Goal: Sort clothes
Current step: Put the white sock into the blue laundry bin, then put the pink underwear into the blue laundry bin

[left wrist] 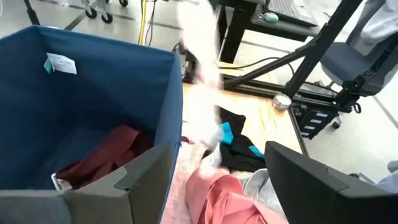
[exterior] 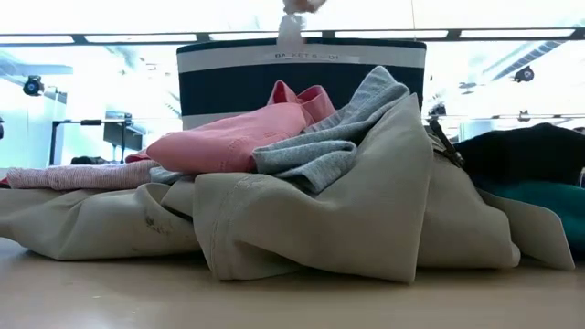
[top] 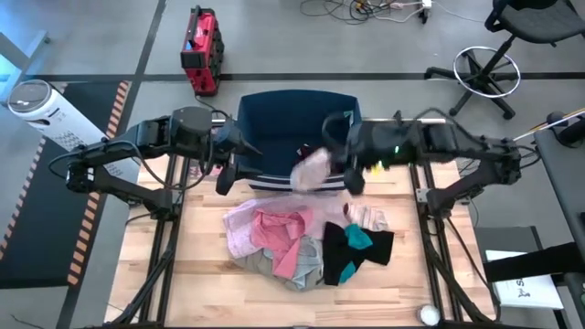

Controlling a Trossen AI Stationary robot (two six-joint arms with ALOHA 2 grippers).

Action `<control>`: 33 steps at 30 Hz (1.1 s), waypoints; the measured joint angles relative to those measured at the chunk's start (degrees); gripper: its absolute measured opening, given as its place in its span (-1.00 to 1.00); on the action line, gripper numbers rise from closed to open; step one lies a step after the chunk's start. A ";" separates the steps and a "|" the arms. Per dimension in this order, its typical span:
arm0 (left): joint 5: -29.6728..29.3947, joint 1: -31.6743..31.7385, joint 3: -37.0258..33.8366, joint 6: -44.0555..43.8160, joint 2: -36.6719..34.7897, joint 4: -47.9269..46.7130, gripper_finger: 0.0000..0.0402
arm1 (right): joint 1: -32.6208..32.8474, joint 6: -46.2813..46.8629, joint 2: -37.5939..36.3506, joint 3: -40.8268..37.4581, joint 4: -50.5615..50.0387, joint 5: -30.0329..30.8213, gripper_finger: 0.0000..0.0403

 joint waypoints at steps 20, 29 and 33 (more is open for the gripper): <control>2.05 -3.60 0.00 -6.14 0.02 -3.13 0.25 | -19.98 -8.50 17.61 10.72 -3.71 -17.94 -0.74; 2.05 -6.32 -0.24 -7.29 1.68 -3.49 0.29 | -20.04 -11.47 21.62 23.35 -15.00 -19.93 0.08; 2.05 -8.15 -0.35 -5.02 4.07 -3.44 0.26 | -19.96 -12.72 19.71 30.08 -18.27 -19.71 0.32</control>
